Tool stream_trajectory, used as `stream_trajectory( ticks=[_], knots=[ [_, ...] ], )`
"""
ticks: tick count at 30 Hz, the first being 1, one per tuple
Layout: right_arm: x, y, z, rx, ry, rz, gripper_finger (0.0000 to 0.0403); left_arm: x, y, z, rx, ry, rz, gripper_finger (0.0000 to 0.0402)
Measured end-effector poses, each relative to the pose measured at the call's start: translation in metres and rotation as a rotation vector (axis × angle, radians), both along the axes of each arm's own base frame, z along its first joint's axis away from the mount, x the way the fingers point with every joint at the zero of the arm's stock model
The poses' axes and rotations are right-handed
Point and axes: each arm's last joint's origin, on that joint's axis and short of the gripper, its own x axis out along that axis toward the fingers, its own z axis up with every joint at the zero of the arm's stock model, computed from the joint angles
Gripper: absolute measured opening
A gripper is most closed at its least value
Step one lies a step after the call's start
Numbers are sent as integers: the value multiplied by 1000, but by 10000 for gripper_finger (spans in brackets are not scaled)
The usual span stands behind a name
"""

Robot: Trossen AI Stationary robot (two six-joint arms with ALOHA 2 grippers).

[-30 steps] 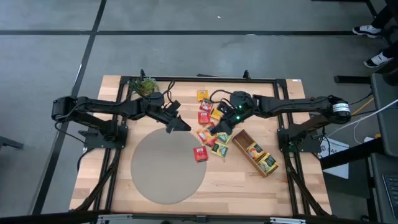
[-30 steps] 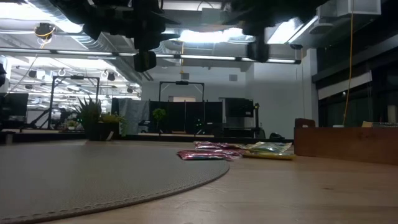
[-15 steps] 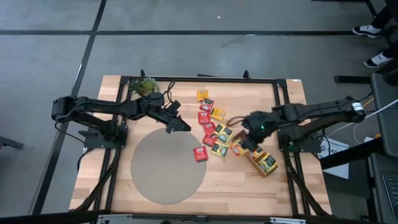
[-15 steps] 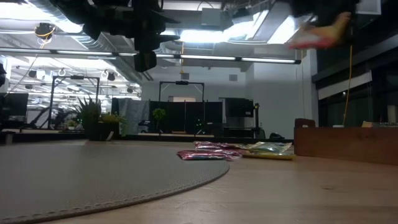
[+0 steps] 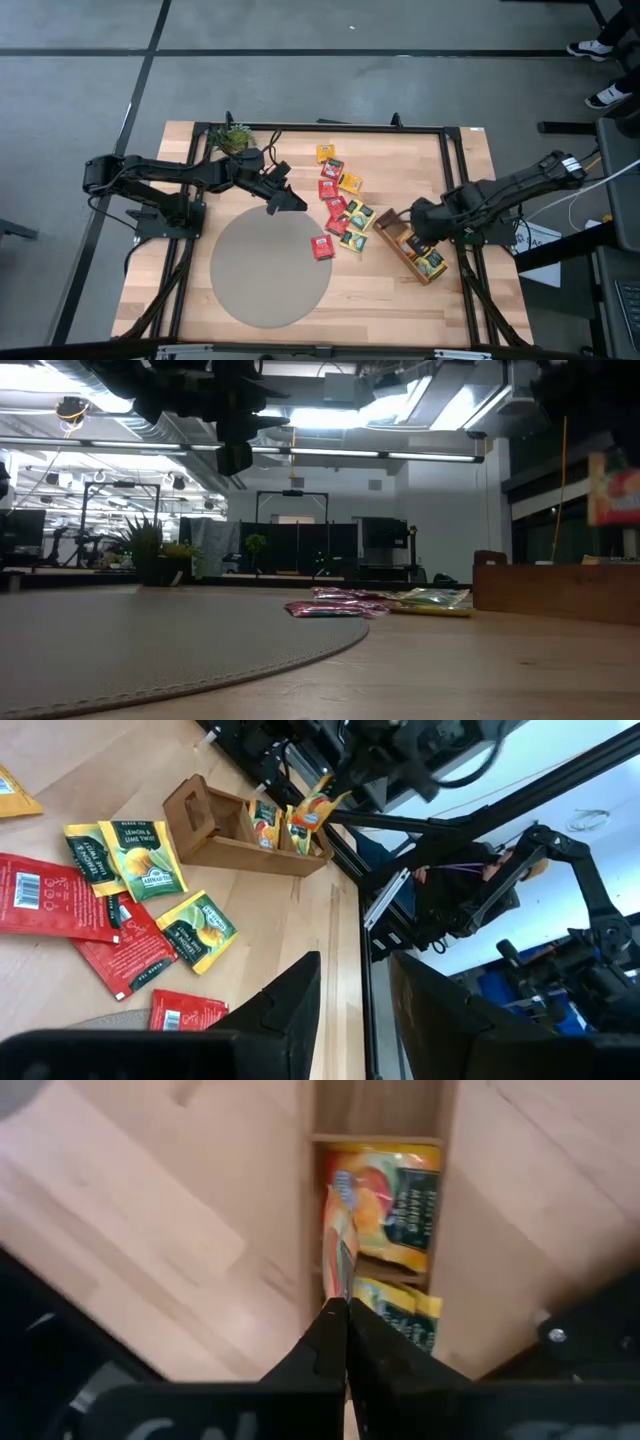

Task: Pick & Place Tea
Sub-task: Put the orange tea bag into the middle section of the wooden organizer

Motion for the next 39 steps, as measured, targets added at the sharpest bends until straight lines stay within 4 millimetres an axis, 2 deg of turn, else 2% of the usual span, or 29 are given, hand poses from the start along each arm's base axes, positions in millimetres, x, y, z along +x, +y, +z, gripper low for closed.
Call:
stream_trajectory(
  ticks=[13,23,39],
  knots=[
    [2,-1,-42,-22,-20,-65,2,0,0,0,-1,1,1,117],
    [0,-2,-49,-35,6,-59,7,0,0,0,0,1,1,120],
    [-1,-2,-49,-33,12,-79,105,0,0,0,1,1,4,119]
  ],
)
